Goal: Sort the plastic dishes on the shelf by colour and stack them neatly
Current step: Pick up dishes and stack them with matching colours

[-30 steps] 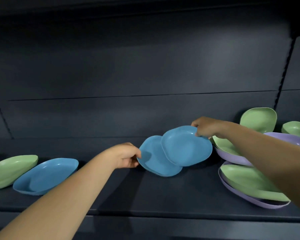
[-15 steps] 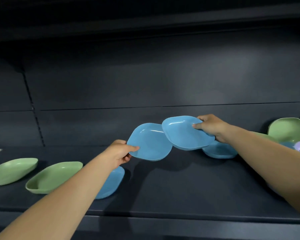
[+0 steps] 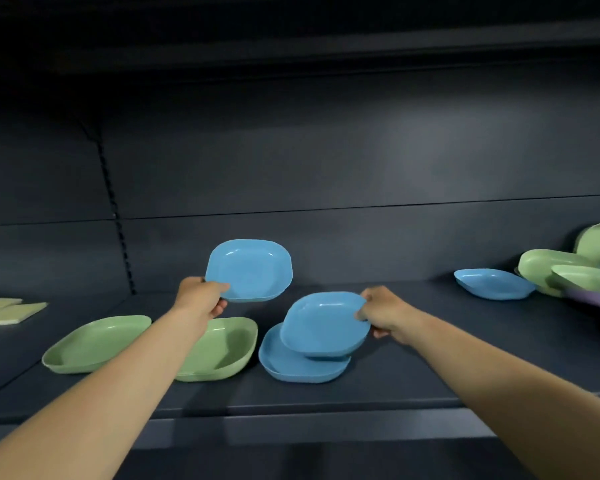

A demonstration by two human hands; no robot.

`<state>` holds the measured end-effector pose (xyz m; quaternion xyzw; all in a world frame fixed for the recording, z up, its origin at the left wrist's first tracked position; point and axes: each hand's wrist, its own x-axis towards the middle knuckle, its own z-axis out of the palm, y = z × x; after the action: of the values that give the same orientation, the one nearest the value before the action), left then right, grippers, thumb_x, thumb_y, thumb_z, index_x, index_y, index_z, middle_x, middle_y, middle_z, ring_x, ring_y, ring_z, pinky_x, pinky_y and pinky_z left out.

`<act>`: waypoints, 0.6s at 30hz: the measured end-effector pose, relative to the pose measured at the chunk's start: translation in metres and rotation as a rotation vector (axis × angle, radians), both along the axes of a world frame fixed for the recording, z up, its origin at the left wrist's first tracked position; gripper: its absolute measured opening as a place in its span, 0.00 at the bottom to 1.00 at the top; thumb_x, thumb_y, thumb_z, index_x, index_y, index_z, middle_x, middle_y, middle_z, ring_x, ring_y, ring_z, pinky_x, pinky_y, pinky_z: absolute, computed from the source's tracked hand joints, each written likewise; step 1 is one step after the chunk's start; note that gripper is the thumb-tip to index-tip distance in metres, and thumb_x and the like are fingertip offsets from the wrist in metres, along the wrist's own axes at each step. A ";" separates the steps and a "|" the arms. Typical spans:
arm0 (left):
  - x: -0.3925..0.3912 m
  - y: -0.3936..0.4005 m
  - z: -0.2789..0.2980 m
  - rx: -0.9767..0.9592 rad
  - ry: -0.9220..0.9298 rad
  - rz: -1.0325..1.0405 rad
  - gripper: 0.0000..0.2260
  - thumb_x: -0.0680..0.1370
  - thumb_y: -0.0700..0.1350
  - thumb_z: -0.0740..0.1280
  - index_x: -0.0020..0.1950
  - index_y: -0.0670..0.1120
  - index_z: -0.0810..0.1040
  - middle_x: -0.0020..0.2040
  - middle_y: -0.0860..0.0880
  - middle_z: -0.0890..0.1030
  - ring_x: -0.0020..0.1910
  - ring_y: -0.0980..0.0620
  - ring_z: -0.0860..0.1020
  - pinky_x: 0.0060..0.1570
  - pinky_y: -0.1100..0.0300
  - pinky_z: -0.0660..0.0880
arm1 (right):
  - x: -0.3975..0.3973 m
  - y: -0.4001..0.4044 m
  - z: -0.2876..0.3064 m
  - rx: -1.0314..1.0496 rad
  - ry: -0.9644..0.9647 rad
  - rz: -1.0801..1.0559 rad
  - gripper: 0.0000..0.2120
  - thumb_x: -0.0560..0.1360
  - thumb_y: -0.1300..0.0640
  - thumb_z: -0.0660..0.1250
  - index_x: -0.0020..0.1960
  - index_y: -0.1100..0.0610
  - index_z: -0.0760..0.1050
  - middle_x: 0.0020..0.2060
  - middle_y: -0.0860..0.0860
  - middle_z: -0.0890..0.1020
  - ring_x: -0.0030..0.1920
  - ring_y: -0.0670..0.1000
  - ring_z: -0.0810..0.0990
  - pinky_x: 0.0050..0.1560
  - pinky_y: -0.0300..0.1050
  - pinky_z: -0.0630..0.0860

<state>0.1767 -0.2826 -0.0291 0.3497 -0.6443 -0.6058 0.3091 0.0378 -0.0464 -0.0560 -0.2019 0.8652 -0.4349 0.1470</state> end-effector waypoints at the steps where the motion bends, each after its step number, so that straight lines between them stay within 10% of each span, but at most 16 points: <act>1: 0.002 -0.003 -0.002 0.010 -0.004 -0.016 0.06 0.76 0.34 0.65 0.40 0.41 0.73 0.37 0.46 0.75 0.28 0.52 0.68 0.18 0.71 0.67 | 0.005 -0.006 -0.007 0.014 -0.018 0.002 0.08 0.75 0.68 0.61 0.41 0.57 0.70 0.31 0.54 0.71 0.26 0.49 0.67 0.22 0.37 0.64; 18: 0.003 0.006 -0.023 -0.020 -0.109 -0.239 0.08 0.76 0.35 0.66 0.54 0.37 0.76 0.37 0.45 0.76 0.27 0.53 0.70 0.24 0.65 0.68 | 0.024 -0.020 -0.029 0.017 0.032 -0.082 0.08 0.69 0.60 0.74 0.44 0.55 0.75 0.41 0.50 0.79 0.48 0.53 0.80 0.47 0.44 0.75</act>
<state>0.1800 -0.2763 -0.0517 0.2994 -0.7034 -0.6120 0.2027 0.0614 -0.0660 -0.0848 -0.1717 0.8786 -0.4300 0.1170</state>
